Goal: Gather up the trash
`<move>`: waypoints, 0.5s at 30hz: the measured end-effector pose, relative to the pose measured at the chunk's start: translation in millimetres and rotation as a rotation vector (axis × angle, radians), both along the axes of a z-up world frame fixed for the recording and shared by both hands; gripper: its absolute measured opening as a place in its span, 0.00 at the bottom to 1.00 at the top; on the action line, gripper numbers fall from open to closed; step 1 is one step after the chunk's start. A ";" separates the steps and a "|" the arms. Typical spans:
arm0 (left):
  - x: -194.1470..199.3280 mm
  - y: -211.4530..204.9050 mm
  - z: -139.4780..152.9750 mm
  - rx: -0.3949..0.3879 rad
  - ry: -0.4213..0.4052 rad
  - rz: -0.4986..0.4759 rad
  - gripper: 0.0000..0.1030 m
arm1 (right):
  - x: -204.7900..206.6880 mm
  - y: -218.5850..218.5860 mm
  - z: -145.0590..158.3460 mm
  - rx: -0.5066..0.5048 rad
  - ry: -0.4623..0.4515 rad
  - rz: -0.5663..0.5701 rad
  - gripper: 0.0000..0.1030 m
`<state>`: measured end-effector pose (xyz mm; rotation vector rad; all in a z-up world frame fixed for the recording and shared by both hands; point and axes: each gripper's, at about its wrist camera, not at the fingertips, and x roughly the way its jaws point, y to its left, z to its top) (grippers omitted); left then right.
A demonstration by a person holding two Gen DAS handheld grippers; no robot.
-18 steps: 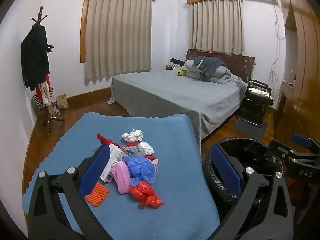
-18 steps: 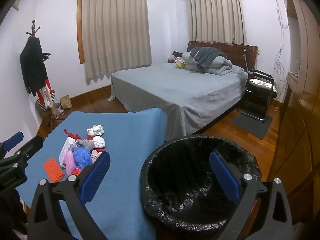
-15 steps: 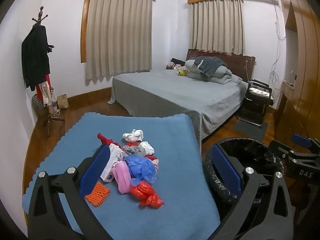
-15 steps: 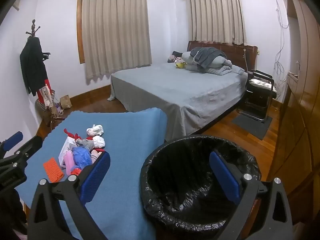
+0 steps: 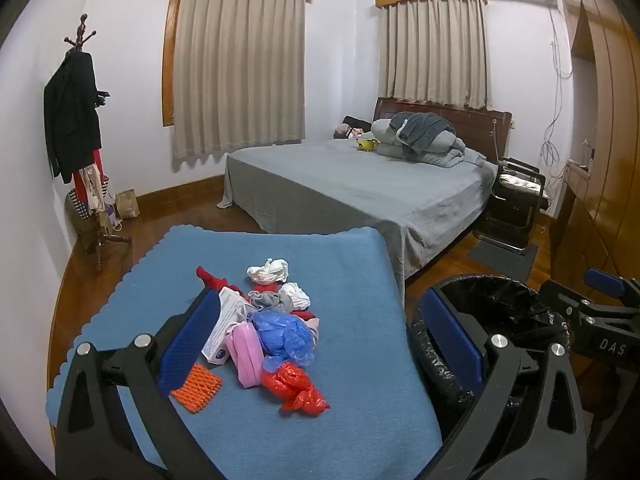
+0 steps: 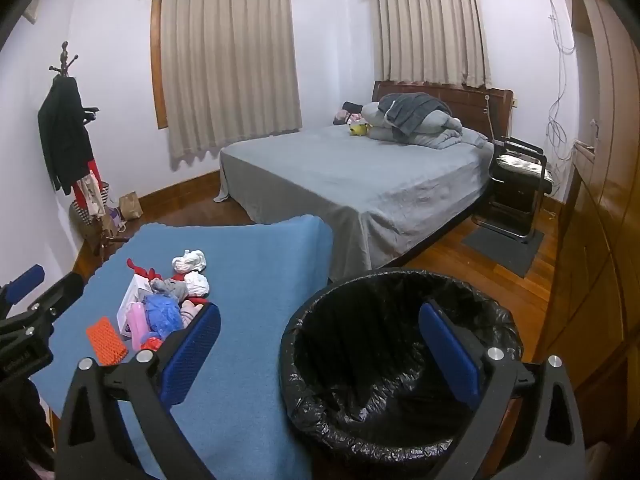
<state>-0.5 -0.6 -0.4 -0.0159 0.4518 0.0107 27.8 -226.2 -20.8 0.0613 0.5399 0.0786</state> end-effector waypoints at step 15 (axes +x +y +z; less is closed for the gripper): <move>0.0 -0.7 0.0 0.003 0.000 0.000 0.95 | -0.7 -2.0 -0.2 0.004 0.000 -0.001 0.94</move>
